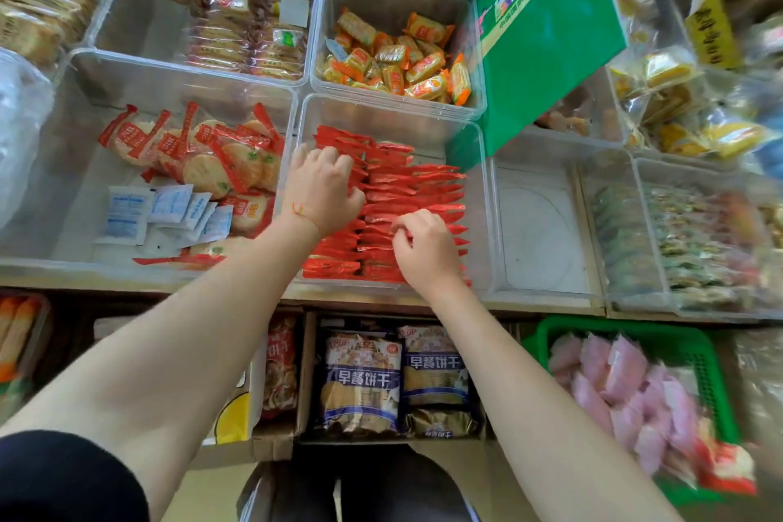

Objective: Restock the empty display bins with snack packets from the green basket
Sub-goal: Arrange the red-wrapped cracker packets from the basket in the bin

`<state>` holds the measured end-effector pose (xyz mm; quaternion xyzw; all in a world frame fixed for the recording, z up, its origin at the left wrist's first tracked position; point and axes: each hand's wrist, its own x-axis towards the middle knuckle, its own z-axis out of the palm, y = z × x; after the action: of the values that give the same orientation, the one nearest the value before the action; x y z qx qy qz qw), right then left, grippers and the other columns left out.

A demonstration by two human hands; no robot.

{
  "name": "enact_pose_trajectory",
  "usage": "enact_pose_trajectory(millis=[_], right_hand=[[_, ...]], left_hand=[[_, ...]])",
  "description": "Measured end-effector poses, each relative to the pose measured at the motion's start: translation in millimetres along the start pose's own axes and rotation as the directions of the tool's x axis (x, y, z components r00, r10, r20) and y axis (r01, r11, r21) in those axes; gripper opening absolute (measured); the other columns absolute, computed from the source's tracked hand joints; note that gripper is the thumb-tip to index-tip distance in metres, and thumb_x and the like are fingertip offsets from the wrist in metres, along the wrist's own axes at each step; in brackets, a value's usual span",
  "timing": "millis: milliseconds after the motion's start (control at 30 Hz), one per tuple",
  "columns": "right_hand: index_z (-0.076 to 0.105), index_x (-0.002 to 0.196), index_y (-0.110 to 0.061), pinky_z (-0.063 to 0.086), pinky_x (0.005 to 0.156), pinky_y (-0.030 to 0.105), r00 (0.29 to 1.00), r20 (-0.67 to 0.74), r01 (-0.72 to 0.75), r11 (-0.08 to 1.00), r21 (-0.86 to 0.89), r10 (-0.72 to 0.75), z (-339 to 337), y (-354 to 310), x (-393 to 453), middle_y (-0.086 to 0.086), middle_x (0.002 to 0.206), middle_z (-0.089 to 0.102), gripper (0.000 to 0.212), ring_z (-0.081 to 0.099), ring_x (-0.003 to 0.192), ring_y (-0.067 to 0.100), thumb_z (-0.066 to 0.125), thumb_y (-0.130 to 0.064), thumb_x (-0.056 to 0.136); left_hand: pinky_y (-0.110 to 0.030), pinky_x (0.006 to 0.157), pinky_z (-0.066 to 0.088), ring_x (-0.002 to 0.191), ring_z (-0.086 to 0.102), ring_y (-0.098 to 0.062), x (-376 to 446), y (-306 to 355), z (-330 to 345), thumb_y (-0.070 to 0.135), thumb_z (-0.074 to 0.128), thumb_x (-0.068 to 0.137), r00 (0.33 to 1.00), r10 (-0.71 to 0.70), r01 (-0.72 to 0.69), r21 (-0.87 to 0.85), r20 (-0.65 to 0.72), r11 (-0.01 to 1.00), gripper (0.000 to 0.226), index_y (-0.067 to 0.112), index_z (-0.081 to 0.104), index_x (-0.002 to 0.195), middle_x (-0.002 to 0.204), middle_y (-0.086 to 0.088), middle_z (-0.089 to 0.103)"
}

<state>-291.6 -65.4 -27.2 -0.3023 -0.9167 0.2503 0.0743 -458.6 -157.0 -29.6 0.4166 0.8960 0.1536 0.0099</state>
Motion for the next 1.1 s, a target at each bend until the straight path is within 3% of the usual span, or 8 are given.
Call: enact_pose_trajectory(millis=[133, 300, 500, 733, 800, 900, 967, 1100], right_hand=[[0.071, 0.104, -0.012, 0.041, 0.067, 0.028, 0.995, -0.009, -0.1, 0.984, 0.148, 0.102, -30.5, 0.7, -41.9, 0.002, 0.093, 0.07, 0.022, 0.06, 0.082, 0.016, 0.051, -0.013, 0.096], [0.071, 0.094, -0.019, 0.046, 0.066, 0.027, 0.989, 0.036, -0.147, 0.949, 0.278, 0.142, -66.2, 38.2, -102.5, -0.008, 0.084, 0.067, 0.021, 0.059, 0.072, 0.011, 0.051, -0.014, 0.094], [0.069, 0.085, -0.027, 0.054, 0.074, 0.038, 0.957, 0.192, -0.268, 0.915, 0.301, 0.217, -112.9, 170.9, -174.2, -0.003, 0.076, 0.07, 0.02, 0.066, 0.077, 0.024, 0.052, -0.018, 0.088], [0.065, 0.111, -0.014, 0.04, 0.073, 0.031, 0.889, 0.322, -0.372, 0.923, 0.095, 0.325, -202.8, 375.6, -264.6, 0.011, 0.107, 0.064, 0.024, 0.059, 0.102, 0.029, 0.051, -0.013, 0.091], [0.06, 0.119, -0.011, 0.044, 0.085, 0.035, 0.871, 0.302, -0.392, 0.918, -0.05, 0.388, -226.7, 428.9, -284.0, 0.014, 0.121, 0.057, 0.031, 0.054, 0.113, 0.032, 0.054, -0.016, 0.088], [0.047, 0.132, -0.017, 0.041, 0.099, 0.045, 0.817, 0.258, -0.442, 0.847, -0.295, 0.516, -256.0, 487.1, -306.9, 0.016, 0.138, 0.044, 0.049, 0.042, 0.128, 0.036, 0.059, -0.037, 0.089], [0.036, 0.142, -0.02, 0.039, 0.101, 0.052, 0.736, 0.299, -0.485, 0.781, -0.393, 0.607, -269.3, 512.7, -319.3, 0.013, 0.147, 0.034, 0.082, 0.032, 0.135, 0.036, 0.066, -0.062, 0.079], [0.018, 0.154, -0.026, 0.044, 0.099, 0.052, 0.66, 0.383, -0.506, 0.76, -0.408, 0.646, -268.4, 547.8, -336.3, 0.011, 0.153, 0.025, 0.11, 0.026, 0.14, 0.037, 0.07, -0.074, 0.069]], left_hand=[[-0.034, 0.061, 0.044, 0.079, 0.065, -0.033, -67.3, 65.5, -13.0, 0.035, 0.052, 0.087, 1.0, 0.011, -0.015, -0.197, -0.022, 0.98, 0.027, 0.013, 0.068, 0.089, 0.085, -0.007, 0.067], [-0.033, 0.067, 0.048, 0.087, 0.063, -0.026, -139.0, 130.1, -0.6, 0.035, 0.053, 0.091, 0.985, -0.11, 0.142, -0.261, 0.135, 0.955, 0.022, 0.018, 0.066, 0.093, 0.092, 0.0, 0.068], [-0.029, 0.072, 0.046, 0.093, 0.065, -0.023, -176.8, 264.9, 49.2, 0.031, 0.051, 0.091, 0.901, -0.11, 0.235, -0.26, 0.419, 0.936, 0.021, 0.026, 0.068, 0.102, 0.1, 0.001, 0.071], [-0.03, 0.081, 0.047, 0.105, 0.063, -0.028, -224.3, 468.4, 138.9, 0.026, 0.054, 0.092, 0.787, -0.083, 0.319, -0.288, 0.611, 0.903, 0.023, 0.017, 0.069, 0.108, 0.111, -0.008, 0.07], [-0.03, 0.082, 0.05, 0.102, 0.064, -0.027, -233.9, 514.5, 160.5, 0.023, 0.055, 0.09, 0.749, -0.056, 0.328, -0.296, 0.66, 0.897, 0.021, 0.017, 0.071, 0.102, 0.107, -0.007, 0.071], [-0.035, 0.081, 0.053, 0.095, 0.067, -0.028, -241.4, 568.1, 181.4, 0.021, 0.054, 0.085, 0.699, -0.035, 0.325, -0.274, 0.714, 0.905, 0.022, 0.015, 0.073, 0.095, 0.099, -0.007, 0.072], [-0.037, 0.081, 0.054, 0.092, 0.067, -0.03, -242.1, 595.3, 189.0, 0.017, 0.054, 0.087, 0.674, -0.044, 0.328, -0.245, 0.737, 0.912, 0.023, 0.01, 0.073, 0.097, 0.098, -0.01, 0.072], [-0.035, 0.082, 0.053, 0.092, 0.067, -0.03, -237.7, 628.5, 201.7, 0.018, 0.054, 0.088, 0.661, -0.075, 0.343, -0.212, 0.746, 0.915, 0.022, 0.01, 0.073, 0.095, 0.096, -0.013, 0.072]])
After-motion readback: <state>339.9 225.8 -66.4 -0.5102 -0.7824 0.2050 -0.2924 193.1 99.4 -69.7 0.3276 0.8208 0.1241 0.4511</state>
